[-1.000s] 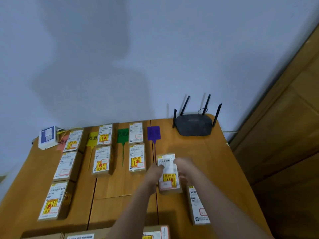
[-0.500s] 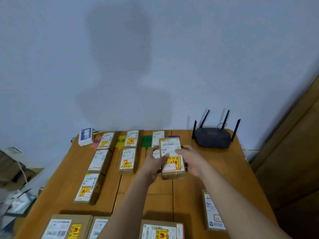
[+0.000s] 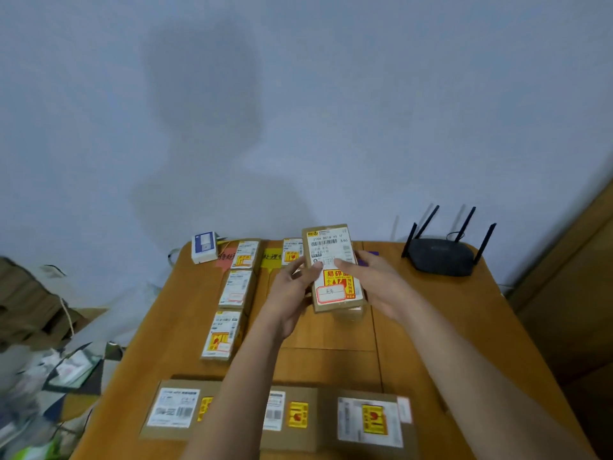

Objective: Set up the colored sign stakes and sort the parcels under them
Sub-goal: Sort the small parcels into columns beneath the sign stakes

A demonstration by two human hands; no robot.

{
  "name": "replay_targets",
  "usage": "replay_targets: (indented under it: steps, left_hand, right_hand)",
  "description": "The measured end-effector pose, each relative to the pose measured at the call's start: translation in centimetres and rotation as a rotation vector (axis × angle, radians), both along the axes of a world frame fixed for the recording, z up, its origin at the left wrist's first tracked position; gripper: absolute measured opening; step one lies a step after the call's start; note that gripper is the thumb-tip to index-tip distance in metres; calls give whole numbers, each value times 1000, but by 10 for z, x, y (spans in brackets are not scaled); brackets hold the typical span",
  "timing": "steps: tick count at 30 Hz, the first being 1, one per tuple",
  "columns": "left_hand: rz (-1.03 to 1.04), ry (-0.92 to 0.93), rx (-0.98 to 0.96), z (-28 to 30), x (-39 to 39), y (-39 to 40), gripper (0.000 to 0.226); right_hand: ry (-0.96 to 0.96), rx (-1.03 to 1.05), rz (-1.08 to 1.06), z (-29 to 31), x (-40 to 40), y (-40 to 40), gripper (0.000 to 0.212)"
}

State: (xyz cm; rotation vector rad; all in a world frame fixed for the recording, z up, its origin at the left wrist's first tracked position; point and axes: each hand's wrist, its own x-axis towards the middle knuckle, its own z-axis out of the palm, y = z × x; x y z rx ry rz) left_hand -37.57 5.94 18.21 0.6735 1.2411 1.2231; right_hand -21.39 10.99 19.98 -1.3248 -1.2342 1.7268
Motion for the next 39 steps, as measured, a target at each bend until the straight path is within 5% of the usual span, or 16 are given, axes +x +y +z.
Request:
replay_targets:
  steps: [6, 22, 31, 39]
  left_hand:
    - [-74, 64, 38, 0, -82, -13, 56]
    - [-78, 102, 73, -13, -175, -32, 58]
    - [-85, -25, 7, -41, -139, -8, 56]
    - [-53, 61, -61, -64, -57, 14, 46]
  right_hand:
    - [24, 13, -78, -11, -75, -20, 61]
    - [162, -23, -129, -20, -166, -46, 61]
    - [4, -149, -74, -21, -117, -52, 51]
    - [-90, -280, -186, -48, -40, -37, 47]
